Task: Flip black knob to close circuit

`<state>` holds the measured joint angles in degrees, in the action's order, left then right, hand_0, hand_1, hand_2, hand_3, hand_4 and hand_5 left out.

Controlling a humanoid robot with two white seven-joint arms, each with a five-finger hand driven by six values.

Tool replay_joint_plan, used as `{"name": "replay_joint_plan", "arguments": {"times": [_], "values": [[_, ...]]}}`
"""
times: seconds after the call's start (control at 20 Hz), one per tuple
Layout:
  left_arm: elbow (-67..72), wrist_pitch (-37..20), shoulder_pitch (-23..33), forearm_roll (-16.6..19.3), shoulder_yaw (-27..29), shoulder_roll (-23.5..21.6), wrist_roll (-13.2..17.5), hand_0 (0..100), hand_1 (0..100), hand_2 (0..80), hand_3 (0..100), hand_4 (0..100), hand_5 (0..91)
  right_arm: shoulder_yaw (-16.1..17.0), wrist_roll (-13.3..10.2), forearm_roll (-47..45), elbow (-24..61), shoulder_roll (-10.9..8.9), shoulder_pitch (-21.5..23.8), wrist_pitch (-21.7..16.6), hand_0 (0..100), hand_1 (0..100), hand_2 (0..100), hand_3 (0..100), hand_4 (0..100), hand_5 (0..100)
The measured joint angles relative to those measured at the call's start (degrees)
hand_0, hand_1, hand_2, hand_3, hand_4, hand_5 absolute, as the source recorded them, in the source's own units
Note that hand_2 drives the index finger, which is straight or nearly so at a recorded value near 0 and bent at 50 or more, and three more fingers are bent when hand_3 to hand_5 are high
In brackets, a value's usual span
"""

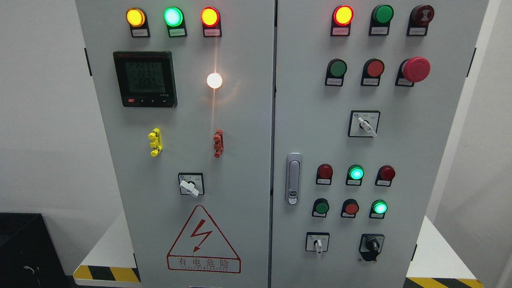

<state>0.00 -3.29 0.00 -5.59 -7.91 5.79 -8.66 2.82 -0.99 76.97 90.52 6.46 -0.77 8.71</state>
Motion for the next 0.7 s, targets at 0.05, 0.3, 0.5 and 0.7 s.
{"name": "replay_joint_plan", "arguments": {"times": [0.05,0.3,0.5,0.7], "values": [[0.0,0.0,0.0,0.0,0.0,0.0,0.0,12,56,0.0,0,0,0.0,0.0,0.3,0.0,0.4,-0.01,-0.5,0.2,0,0,94,100,95,99],[0.0,0.0,0.0,0.0,0.0,0.0,0.0,12,56,0.0,0,0,0.0,0.1,1.3,0.2,1.6,-0.12,-3.0,1.0,0,0,94,100,95,99],[0.0,0.0,0.0,0.0,0.0,0.0,0.0,12,56,0.0,0,0,0.0,0.2,2.6,0.3,2.3,-0.47,-4.9,1.8,0,0,94,100,95,99],[0.0,0.0,0.0,0.0,0.0,0.0,0.0,12,56,0.0,0,0,0.0,0.3,3.9,0.3,2.7,-1.12,-6.1,2.6,0,0,94,100,95,99]]}}
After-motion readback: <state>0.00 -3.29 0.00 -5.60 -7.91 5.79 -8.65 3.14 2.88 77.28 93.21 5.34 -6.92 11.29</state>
